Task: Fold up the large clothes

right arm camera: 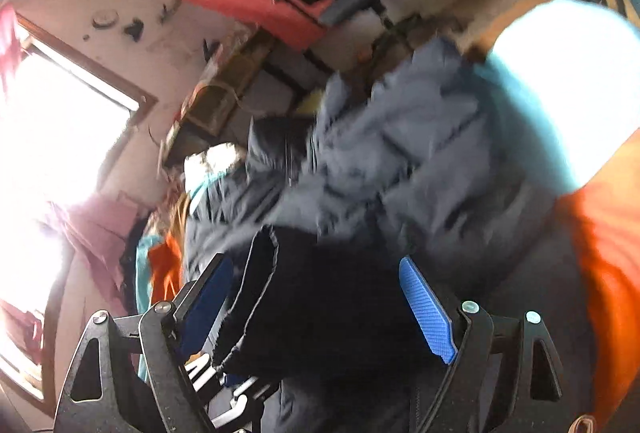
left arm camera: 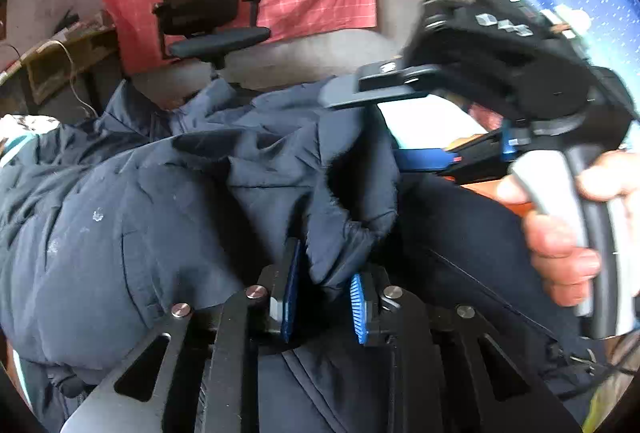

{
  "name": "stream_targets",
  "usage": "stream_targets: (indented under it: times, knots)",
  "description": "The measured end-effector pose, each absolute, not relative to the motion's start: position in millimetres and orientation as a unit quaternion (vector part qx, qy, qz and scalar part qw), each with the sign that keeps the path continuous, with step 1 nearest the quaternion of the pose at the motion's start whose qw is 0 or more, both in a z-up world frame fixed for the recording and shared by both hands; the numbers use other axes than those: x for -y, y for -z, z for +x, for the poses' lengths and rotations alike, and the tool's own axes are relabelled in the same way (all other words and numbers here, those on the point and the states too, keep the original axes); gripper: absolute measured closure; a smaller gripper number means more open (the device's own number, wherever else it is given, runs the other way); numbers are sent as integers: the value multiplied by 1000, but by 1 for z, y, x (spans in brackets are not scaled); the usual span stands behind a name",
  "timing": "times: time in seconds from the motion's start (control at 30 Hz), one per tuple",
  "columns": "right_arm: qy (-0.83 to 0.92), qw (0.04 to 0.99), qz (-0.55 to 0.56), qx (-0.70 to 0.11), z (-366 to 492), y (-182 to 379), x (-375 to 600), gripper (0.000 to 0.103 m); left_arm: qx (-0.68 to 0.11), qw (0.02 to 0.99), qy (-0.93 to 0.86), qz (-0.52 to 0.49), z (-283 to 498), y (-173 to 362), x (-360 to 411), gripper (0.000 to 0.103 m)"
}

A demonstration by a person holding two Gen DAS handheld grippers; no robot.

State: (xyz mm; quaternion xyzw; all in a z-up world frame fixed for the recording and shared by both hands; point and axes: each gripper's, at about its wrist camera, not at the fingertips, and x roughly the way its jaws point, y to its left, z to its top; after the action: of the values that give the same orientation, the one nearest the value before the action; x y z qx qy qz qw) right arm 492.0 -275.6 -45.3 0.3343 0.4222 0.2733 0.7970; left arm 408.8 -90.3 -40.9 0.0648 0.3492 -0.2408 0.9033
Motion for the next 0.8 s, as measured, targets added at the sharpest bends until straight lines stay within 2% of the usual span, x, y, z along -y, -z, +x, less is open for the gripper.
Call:
stream_targets:
  times: [0.07, 0.1, 0.13, 0.17, 0.2, 0.23, 0.3, 0.4, 0.57, 0.7, 0.8]
  knots:
    - [-275, 791, 334, -432, 494, 48, 267, 19, -352, 897, 260, 56, 410, 38, 82, 72]
    - [-274, 788, 333, -439, 495, 49, 263, 24, -351, 896, 267, 53, 408, 35, 83, 64]
    - [-277, 781, 332, -451, 497, 51, 258, 41, -348, 896, 272, 49, 404, 32, 79, 61]
    - [-276, 778, 325, -461, 499, 52, 253, 50, -341, 900, 267, 50, 397, 27, 76, 55]
    - [-270, 780, 316, -468, 500, 52, 249, 68, -334, 905, 259, 51, 391, 24, 74, 47]
    - [-259, 790, 297, -469, 497, 47, 244, 79, -323, 913, 244, 49, 384, 20, 67, 45]
    - [-249, 808, 265, -465, 495, 39, 239, 91, -309, 922, 231, 38, 372, 13, 55, 38]
    - [-236, 828, 235, -451, 490, 26, 235, 95, -296, 933, 201, 32, 359, 2, 32, 38]
    - [-185, 872, 213, -400, 488, -8, 242, 96, -277, 959, 58, 21, 360, -11, -28, 38]
    - [-133, 898, 185, -377, 500, -19, 239, 95, -304, 952, -18, 4, 381, 1, -69, 38]
    - [-102, 909, 106, -390, 509, -9, 219, 92, -320, 946, -57, 2, 402, 8, -94, 38]
